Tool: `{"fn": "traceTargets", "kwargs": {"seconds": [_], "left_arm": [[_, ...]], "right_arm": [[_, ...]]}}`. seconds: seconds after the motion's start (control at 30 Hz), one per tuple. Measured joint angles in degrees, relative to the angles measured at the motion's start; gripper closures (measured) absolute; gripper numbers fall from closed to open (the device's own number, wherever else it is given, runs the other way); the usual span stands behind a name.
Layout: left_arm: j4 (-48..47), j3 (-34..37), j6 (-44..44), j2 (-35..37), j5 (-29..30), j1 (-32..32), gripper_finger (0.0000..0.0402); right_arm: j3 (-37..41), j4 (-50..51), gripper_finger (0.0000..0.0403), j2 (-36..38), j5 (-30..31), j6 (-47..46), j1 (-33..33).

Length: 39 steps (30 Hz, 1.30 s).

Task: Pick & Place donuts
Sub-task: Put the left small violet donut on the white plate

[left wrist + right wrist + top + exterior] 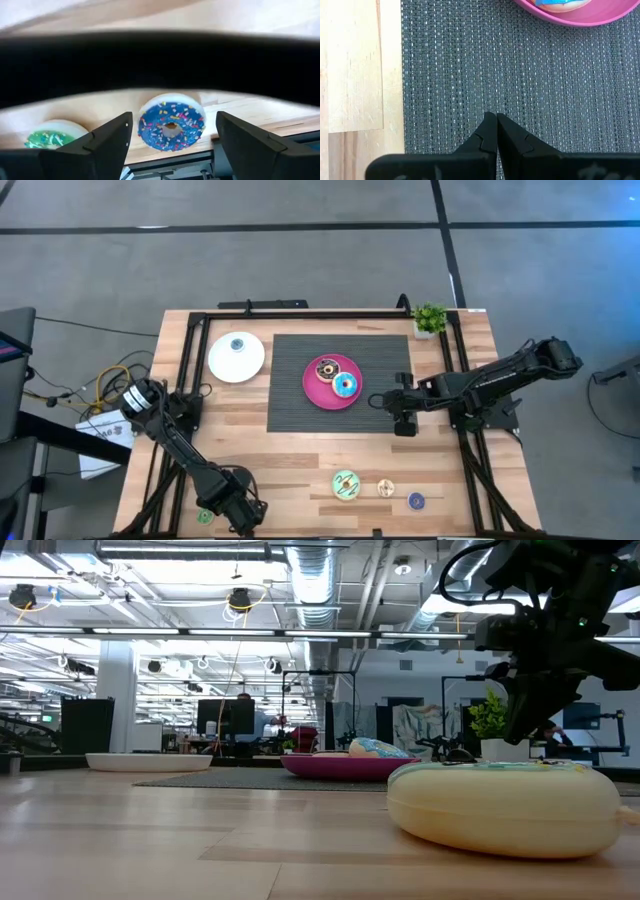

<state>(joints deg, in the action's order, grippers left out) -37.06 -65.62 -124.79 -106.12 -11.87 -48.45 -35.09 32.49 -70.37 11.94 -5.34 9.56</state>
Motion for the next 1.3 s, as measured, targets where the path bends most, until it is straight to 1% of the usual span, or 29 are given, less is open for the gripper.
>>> {"fn": "traceTargets", "kwargs": {"seconds": [0.27,0.63,1.3], "left_arm": [[3.95,-0.21,0.17,-3.34,-4.49,0.07,0.0121],[3.74,-0.11,-1.19,-3.48,-3.33,0.04,0.0121],[3.51,0.00,-2.50,-3.66,-3.38,0.07,0.0121]], "right_arm": [[-0.02,-0.08,0.0402,0.00,0.00,0.00,-0.02],[-0.02,-0.42,0.0402,0.00,-0.02,1.31,-0.33],[-0.02,-0.42,0.0402,0.00,-0.07,1.33,-0.33]]}}
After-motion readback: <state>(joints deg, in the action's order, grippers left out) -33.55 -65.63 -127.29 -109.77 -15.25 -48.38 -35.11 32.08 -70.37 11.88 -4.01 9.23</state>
